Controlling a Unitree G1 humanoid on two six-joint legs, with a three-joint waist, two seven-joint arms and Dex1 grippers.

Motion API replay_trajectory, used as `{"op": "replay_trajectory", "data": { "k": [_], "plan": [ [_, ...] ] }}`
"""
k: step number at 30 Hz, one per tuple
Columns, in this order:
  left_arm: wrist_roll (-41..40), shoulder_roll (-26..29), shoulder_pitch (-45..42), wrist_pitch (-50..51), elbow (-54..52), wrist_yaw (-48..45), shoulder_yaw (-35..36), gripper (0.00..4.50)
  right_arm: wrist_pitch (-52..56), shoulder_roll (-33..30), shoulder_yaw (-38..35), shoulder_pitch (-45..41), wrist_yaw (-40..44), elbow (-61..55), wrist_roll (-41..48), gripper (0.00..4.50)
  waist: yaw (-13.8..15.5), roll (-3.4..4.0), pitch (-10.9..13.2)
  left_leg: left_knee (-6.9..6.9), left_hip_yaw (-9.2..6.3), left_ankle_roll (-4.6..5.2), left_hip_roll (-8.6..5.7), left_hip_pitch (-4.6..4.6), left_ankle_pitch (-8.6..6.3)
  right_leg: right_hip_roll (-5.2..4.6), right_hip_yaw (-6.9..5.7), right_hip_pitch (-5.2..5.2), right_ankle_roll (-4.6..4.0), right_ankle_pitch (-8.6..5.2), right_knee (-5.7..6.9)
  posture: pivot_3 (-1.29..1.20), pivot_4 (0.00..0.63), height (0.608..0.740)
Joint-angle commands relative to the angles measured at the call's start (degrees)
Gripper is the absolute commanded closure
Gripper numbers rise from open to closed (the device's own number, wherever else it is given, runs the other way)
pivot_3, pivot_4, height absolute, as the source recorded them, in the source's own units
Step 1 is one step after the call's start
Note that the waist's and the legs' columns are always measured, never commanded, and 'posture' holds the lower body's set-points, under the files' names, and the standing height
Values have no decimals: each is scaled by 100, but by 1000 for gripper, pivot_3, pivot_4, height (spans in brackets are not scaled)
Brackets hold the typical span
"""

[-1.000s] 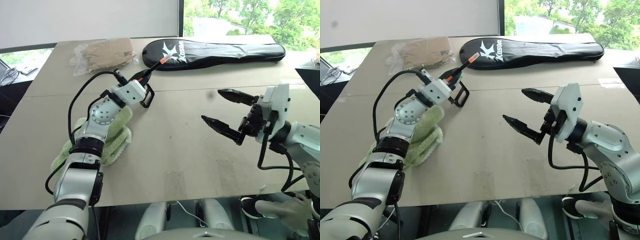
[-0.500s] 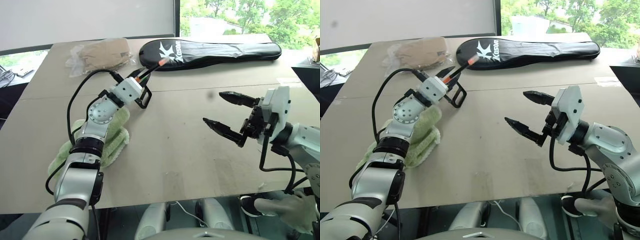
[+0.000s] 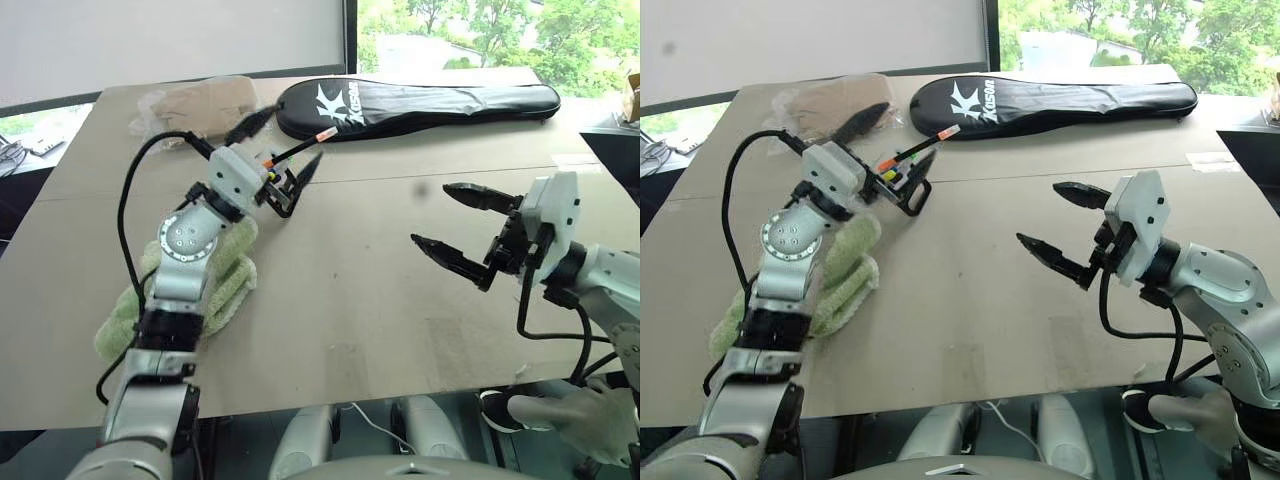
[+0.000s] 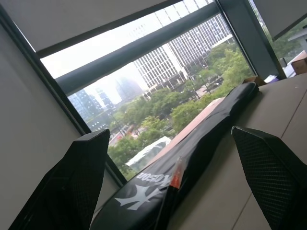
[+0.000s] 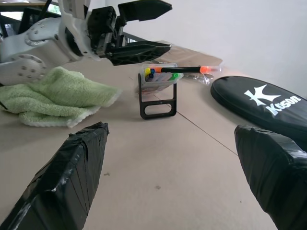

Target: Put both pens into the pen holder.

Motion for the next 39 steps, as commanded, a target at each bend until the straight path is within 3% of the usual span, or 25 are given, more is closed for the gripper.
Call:
{"op": "replay_trajectory", "data": {
  "k": [1,3,6,9,13,16,19,27,39],
  "plan": [
    [303,-62,-227,1458,-795,642,10,184,-149,5,-40,-19,58,-83,-46,0,9,0,0,2,0,0,0,1,0,2,-1,1,0,0,4,0,150,740],
    [882,-52,-498,1996,-970,786,-348,184,-175,26,15,-29,73,-47,-109,0,29,-3,-1,6,1,1,-2,1,0,3,-8,3,0,0,4,0,150,740],
    [1918,-148,-1071,3928,-1161,1249,-1009,184,-205,64,65,-66,60,-12,-173,0,46,-4,-1,10,1,2,-13,0,0,5,-26,7,1,0,2,0,150,740],
    [2282,-250,-1642,5204,-1179,1127,-1451,184,-211,83,62,-91,60,-1,-212,0,9,-4,-1,8,6,4,-19,1,-1,11,-20,7,7,-4,7,0,150,740],
    [2401,-454,-2224,5846,-720,933,-1758,184,-220,89,48,-81,48,-15,-267,0,6,-5,0,7,4,2,-12,1,0,8,-20,4,7,-5,11,0,150,740],
    [2664,-558,-2699,5594,170,1072,-1958,184,-204,109,10,-49,-17,-85,-274,0,8,-5,0,7,6,2,-12,2,0,3,-17,4,7,-5,8,0,150,740],
    [2835,-609,-2952,5296,777,1116,-2059,885,-180,120,-26,8,-90,-157,-281,0,11,-6,1,6,7,2,-13,2,0,0,-16,4,7,-5,7,0,150,740],
    [3166,-618,-3008,4527,1220,1091,-2068,4399,-175,110,-76,164,-235,-288,-288,0,53,-6,1,4,6,2,-13,-2,0,-6,-13,-1,7,-4,5,0,150,740],
    [3031,-231,-2143,4456,30,999,-1216,4457,-267,137,-16,107,-129,-138,-325,0,36,-6,1,3,10,1,-11,-4,0,-5,-5,-9,7,-4,10,0,150,740]
  ]
}}
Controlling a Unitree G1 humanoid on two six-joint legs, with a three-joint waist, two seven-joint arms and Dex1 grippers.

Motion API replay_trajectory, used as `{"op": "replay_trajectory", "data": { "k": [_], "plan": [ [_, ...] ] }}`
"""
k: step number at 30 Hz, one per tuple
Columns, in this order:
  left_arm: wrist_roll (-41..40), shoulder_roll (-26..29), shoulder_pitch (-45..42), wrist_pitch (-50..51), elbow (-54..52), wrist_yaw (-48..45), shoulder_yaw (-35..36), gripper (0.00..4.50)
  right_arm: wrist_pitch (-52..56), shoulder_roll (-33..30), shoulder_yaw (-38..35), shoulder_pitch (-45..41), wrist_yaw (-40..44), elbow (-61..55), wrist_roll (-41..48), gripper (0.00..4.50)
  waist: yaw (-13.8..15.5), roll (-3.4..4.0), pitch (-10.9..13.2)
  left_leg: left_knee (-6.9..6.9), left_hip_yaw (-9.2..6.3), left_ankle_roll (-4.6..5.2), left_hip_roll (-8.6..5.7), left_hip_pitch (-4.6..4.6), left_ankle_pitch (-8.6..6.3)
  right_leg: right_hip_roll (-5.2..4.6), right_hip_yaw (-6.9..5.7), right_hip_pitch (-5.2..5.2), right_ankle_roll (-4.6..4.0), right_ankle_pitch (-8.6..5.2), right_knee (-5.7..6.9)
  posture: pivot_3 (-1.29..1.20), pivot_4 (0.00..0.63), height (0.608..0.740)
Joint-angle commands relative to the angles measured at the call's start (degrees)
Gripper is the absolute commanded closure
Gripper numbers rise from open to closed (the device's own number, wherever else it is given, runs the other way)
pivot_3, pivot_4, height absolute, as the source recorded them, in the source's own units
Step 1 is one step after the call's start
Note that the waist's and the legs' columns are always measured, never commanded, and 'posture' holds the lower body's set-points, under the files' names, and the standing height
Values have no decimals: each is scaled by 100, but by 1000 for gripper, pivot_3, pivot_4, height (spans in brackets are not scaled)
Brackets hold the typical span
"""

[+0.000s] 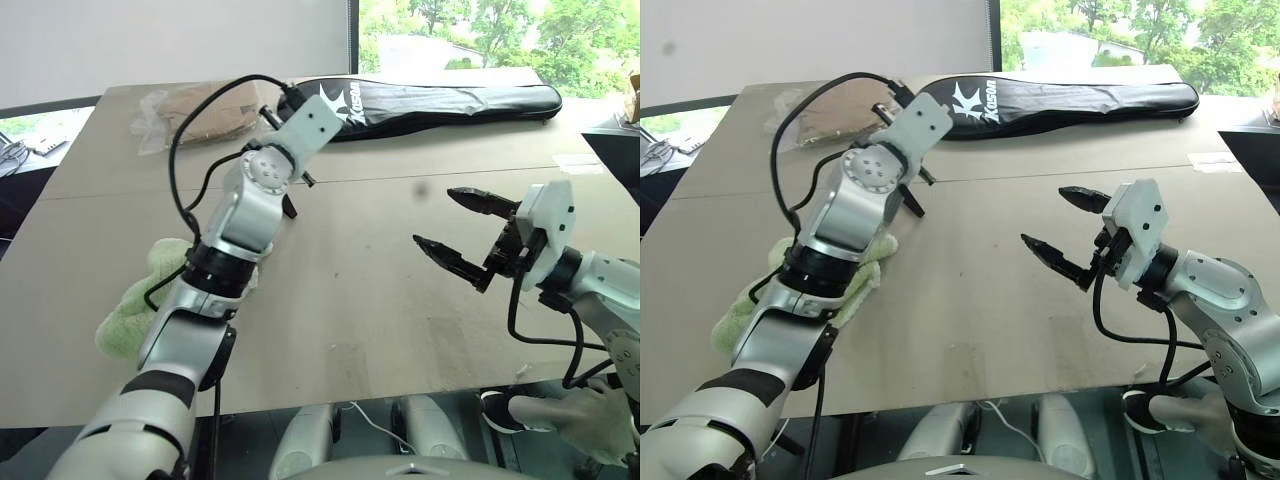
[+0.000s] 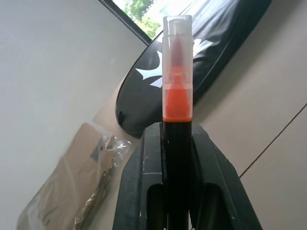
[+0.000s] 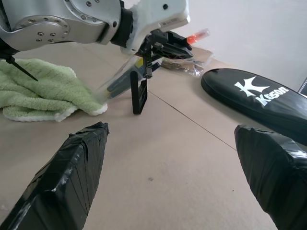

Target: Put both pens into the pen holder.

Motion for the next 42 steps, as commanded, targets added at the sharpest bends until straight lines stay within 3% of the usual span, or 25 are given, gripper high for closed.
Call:
{"op": "replay_trajectory", "data": {
  "k": [1,9,11,12,16,22,28,36,42],
  "plan": [
    [110,117,106,-65,-361,65,212,4457,-176,17,-66,-95,79,-47,-12,0,13,0,0,0,0,0,0,-1,0,0,-1,0,0,0,-1,0,150,740],
    [-47,-267,298,1222,-815,139,577,4457,-270,40,16,-231,238,140,-98,0,23,0,0,2,-1,0,-2,-4,0,0,-4,0,0,0,0,0,150,740],
    [-108,-420,301,1537,-914,250,798,3520,-281,48,34,-256,255,162,-112,0,24,0,0,2,-1,0,-2,-4,0,0,-5,0,0,0,0,0,150,740],
    [-117,-460,280,1609,-1013,298,879,3348,-281,50,36,-271,261,176,-111,0,23,0,0,2,0,0,-2,-4,0,0,-5,0,0,0,1,0,150,740],
    [-434,-600,294,1362,-1581,223,1166,1671,-296,62,43,-310,289,204,-128,0,14,-1,0,2,1,0,-1,-4,0,0,-4,-1,0,0,1,0,150,740],
    [-1217,-637,610,1149,-2483,-228,1572,1635,-291,54,-40,-301,572,140,184,0,9,0,0,1,3,0,2,-5,0,0,1,-2,0,0,-1,0,150,740],
    [-2673,-1075,1288,956,-3100,-692,2533,1635,-329,-171,-77,-220,1054,191,326,0,25,-1,0,4,3,0,3,-4,0,0,-1,0,0,0,-4,0,150,740],
    [-4152,-523,3701,1277,-4436,-1642,3154,1635,-283,-478,-525,238,1245,236,394,0,5,0,0,-3,10,0,11,3,-1,2,16,2,-1,0,-7,0,150,740],
    [-4603,-167,5673,1069,-5094,-1849,3653,1635,-361,-871,-1422,1494,1492,405,153,0,139,1,-1,-9,3,2,14,23,-2,3,20,33,-1,0,-31,0,150,740]
  ]
}}
